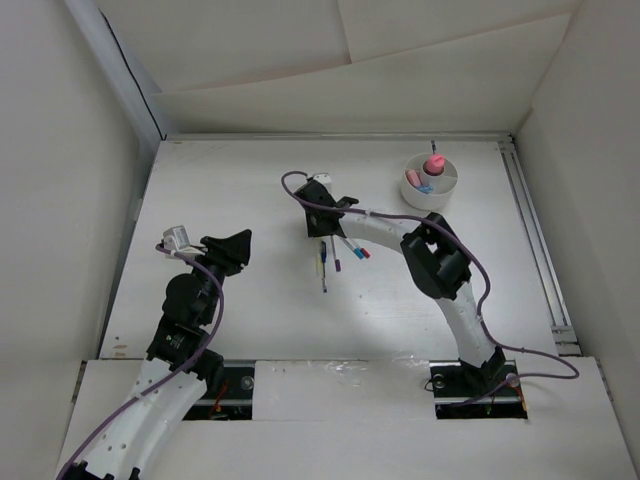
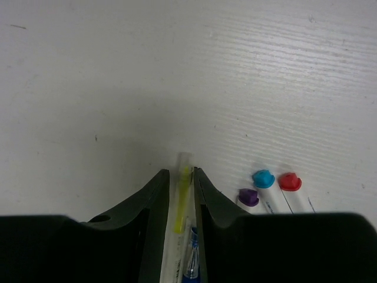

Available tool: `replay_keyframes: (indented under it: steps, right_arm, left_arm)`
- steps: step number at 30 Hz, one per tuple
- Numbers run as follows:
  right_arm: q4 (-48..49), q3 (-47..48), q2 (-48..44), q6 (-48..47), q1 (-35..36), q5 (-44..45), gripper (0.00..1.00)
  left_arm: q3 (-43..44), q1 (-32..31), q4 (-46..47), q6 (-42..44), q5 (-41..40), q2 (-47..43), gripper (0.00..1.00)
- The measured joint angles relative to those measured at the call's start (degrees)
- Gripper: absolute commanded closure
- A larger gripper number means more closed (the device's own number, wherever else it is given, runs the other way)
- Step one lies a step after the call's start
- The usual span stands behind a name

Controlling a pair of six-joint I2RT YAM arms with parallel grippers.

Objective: Sort the stationery into containers
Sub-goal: Pick up the pen from the center of the board.

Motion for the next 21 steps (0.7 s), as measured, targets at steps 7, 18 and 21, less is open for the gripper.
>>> replay_keyframes:
  steps: [7,18,21]
  right_arm:
    - [-1.1,1.7,1.5,0.0,0.0,0.1,0.76]
    - [-1.9,2.4,1.7,0.0,-0.5,-1.2,1.0]
    - [-0.9,2.1,0.9,0.3,-1.7,-5.1,1.0]
  left_arm:
    - [0.0,0.0,0.0,0.0,0.0,0.1,0.6]
    - [0.0,0.0,0.0,0.0,0.0,0.1,0.6]
    - [0.0,0.0,0.0,0.0,0.0,0.1,0.6]
